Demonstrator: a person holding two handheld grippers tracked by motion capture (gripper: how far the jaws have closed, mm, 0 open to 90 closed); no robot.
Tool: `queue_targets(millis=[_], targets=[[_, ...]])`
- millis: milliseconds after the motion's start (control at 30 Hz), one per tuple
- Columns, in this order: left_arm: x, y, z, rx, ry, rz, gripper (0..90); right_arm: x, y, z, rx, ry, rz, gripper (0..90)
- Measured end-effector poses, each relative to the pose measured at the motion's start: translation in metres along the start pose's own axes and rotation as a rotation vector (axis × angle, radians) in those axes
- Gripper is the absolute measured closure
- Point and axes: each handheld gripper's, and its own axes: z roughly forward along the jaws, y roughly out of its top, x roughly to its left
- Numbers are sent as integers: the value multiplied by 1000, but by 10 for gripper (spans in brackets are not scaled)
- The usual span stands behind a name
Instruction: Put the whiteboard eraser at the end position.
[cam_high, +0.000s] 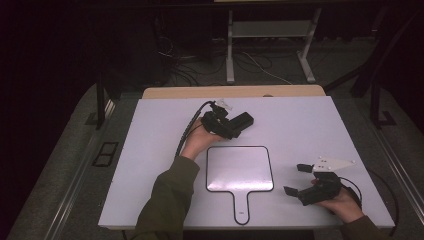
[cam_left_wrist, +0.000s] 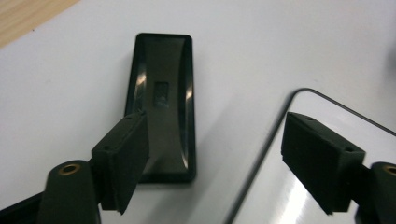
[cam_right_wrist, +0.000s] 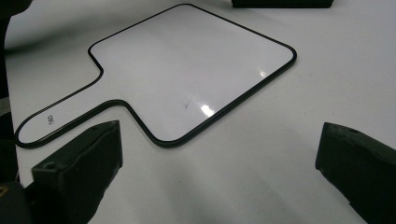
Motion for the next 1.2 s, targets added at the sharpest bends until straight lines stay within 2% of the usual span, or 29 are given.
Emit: queue_targets(millis=[267, 400, 700, 833, 933, 1067, 1133, 1200], targets=[[-15, -21, -20, -45, -2, -2, 156, 1, 0, 1, 7, -1, 2, 0], [-22, -32, -29, -50, -8, -5, 142, 1, 0, 2, 8, 2, -6, 0], [-36, -54, -50, -117, -2, -13, 122, 2, 2, 10, 0, 18, -5, 0], [-43, -65, -58, -137, 22, -12, 89, 4, 2, 10, 6, 24, -4, 0], [-48, -72, -63, -151, 20, -14, 66, 5, 2, 9, 6, 25, -3, 0], [-55, -81, -69, -164, 41, -15, 8, 6, 2, 9, 6, 22, -12, 0], [-58, -87, -71, -175, 40, -20, 0, 5, 2, 8, 4, 20, -13, 0], [-60, -93, -74, -174, 57, -21, 0, 5, 2, 8, 3, 18, -9, 0]])
